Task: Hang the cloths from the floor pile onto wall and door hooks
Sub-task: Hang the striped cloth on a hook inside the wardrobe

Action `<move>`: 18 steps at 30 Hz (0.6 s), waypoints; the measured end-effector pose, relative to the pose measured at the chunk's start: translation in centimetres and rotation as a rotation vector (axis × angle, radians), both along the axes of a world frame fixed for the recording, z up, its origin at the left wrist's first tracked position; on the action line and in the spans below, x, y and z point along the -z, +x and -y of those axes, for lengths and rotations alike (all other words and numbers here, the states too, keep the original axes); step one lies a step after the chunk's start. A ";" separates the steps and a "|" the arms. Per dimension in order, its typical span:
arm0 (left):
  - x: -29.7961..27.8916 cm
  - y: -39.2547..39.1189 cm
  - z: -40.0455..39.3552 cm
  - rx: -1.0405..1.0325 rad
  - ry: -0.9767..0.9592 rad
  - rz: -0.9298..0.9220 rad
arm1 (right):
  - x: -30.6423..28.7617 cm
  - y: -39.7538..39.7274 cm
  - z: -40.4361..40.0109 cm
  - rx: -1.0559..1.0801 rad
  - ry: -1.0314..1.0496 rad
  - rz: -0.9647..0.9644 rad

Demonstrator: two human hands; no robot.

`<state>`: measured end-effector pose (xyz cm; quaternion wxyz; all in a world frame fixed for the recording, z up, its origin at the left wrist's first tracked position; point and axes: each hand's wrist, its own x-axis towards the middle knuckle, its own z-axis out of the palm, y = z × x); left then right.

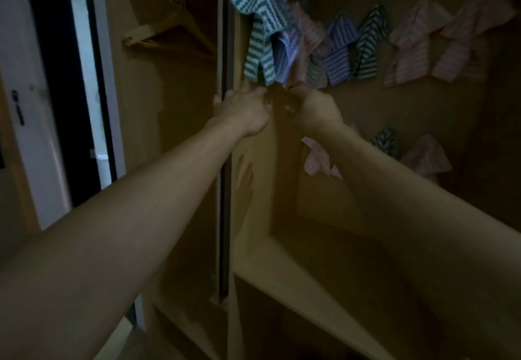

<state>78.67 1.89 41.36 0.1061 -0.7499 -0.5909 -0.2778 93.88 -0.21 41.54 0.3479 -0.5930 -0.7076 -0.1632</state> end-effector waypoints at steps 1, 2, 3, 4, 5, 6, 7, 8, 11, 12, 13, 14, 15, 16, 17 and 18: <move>0.8 0.4 0.8 0.003 -0.010 0.006 | 0.8 0.5 0.9 0.021 -0.023 0.020; 1.6 0.8 1.8 0.006 -0.018 0.011 | 1.7 1.0 1.9 0.043 -0.047 0.029; 2.3 1.3 2.7 0.012 -0.019 0.015 | 2.5 1.5 2.9 0.065 -0.063 0.030; 2.9 1.7 3.7 0.025 -0.023 0.018 | 3.1 2.0 3.7 0.081 -0.073 0.023; 3.8 2.3 5.2 0.039 -0.037 0.017 | 4.1 2.7 5.1 0.095 -0.092 -0.003; 4.4 2.6 6.2 0.045 -0.032 0.022 | 4.8 3.1 6.0 0.097 -0.099 -0.037; 5.0 2.9 7.1 0.049 -0.028 0.027 | 5.4 3.3 6.9 0.095 -0.106 -0.067; 5.7 3.3 8.3 0.059 -0.039 0.036 | 6.2 3.7 8.2 0.094 -0.128 -0.093; 8.1 4.4 12.2 0.085 -0.083 0.057 | 9.0 4.9 12.4 0.088 -0.165 -0.148; 9.0 4.9 13.5 0.094 -0.093 0.061 | 9.9 5.2 13.9 0.100 -0.166 -0.174; 9.9 5.2 14.7 0.103 -0.103 0.061 | 10.8 5.5 15.4 0.112 -0.172 -0.199; 10.9 5.5 15.8 0.115 -0.116 0.054 | 11.7 5.7 16.8 0.122 -0.186 -0.224; 11.9 5.6 16.8 0.128 -0.129 0.050 | 12.6 5.8 18.2 0.132 -0.198 -0.238; 12.7 5.7 17.7 0.140 -0.142 0.051 | 13.3 5.8 19.5 0.141 -0.208 -0.244; 13.5 5.8 18.6 0.151 -0.156 0.053 | 14.0 5.8 20.7 0.156 -0.217 -0.256; 14.2 5.9 19.4 0.162 -0.175 0.054 | 14.7 5.9 22.0 0.175 -0.232 -0.278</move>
